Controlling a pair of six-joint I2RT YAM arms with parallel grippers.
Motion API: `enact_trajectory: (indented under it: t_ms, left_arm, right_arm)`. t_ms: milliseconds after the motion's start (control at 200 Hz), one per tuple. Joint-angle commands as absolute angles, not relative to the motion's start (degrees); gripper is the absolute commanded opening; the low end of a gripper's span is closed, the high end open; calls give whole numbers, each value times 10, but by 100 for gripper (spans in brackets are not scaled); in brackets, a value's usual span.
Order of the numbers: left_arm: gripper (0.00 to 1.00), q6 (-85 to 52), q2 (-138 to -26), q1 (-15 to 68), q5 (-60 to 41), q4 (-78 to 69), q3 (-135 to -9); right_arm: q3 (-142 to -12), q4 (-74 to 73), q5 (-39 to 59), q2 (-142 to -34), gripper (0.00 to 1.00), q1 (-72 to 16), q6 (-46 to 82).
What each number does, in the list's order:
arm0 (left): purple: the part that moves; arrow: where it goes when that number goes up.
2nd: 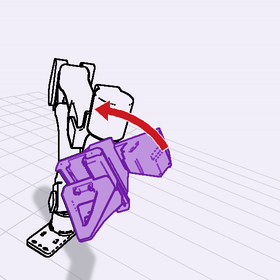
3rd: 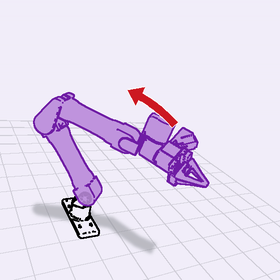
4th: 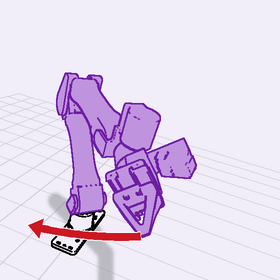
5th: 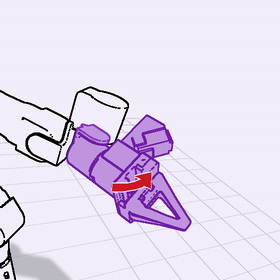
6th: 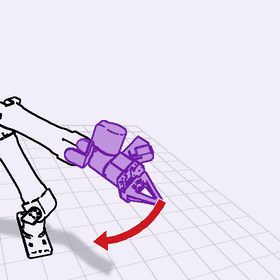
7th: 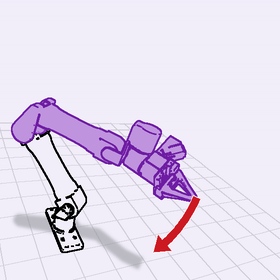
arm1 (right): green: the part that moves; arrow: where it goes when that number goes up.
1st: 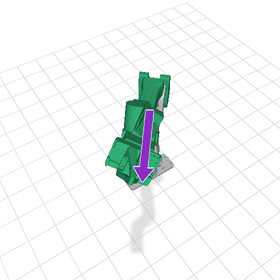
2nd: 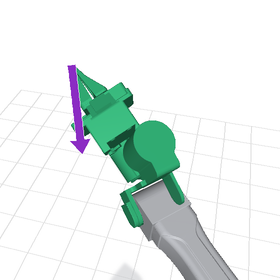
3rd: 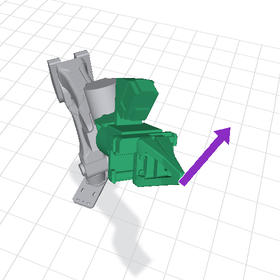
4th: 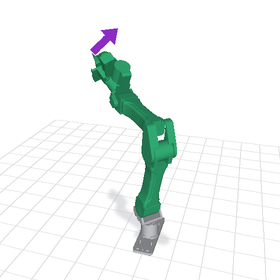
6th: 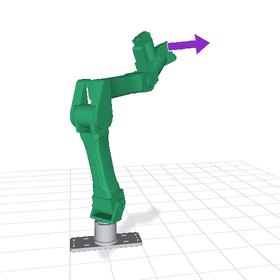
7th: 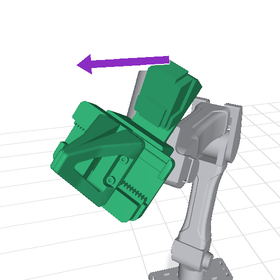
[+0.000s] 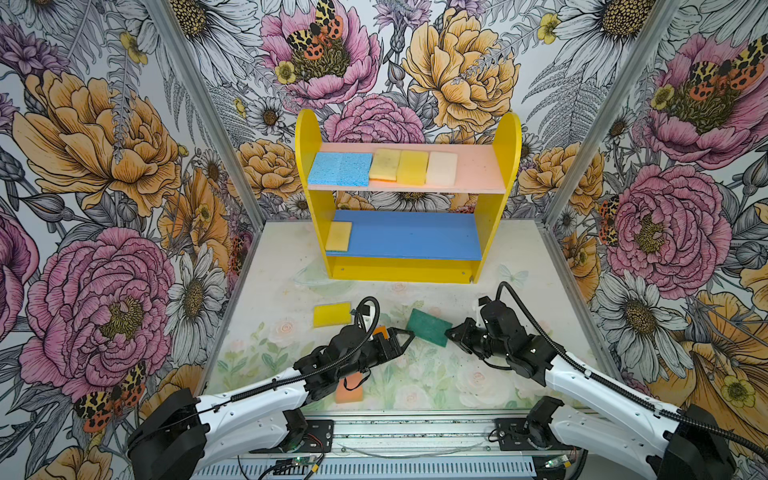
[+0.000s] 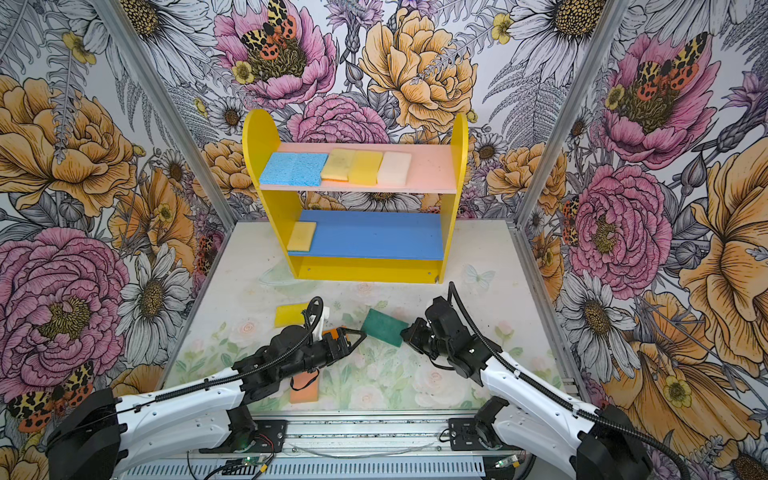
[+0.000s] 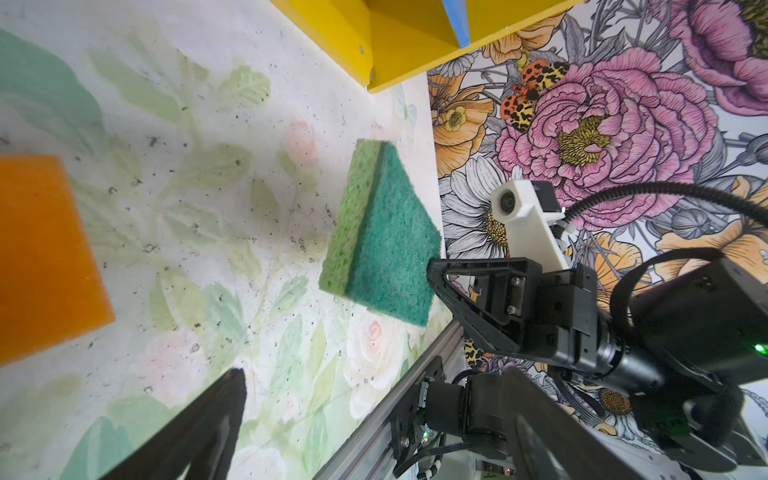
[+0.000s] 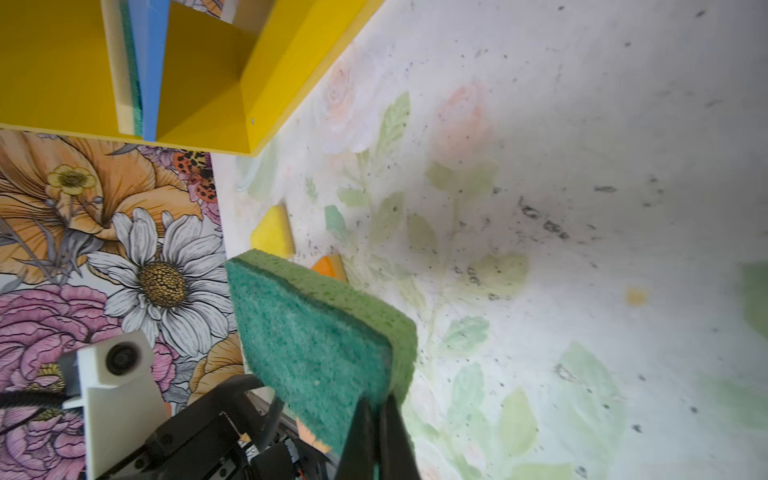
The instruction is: Place and organize the cleaning sponges onto the shelf
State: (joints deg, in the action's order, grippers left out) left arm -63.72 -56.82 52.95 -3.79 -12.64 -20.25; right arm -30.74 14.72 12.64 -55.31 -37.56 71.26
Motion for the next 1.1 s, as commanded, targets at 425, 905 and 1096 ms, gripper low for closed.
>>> enact_trajectory:
  t_ms: [425, 905, 1096]
  left_arm:
    - [62, -592, -594, 520, 12, -224, -243]
    - [9, -581, -565, 453, -63, -143, -260]
    - [1, -542, -546, 367, -181, -51, -294]
  right_arm:
    - [-353, 8, 195, -607, 0, -409, 765]
    - [-369, 34, 202, -624, 24, -406, 689]
    - [-382, 49, 232, -620, 45, -374, 619]
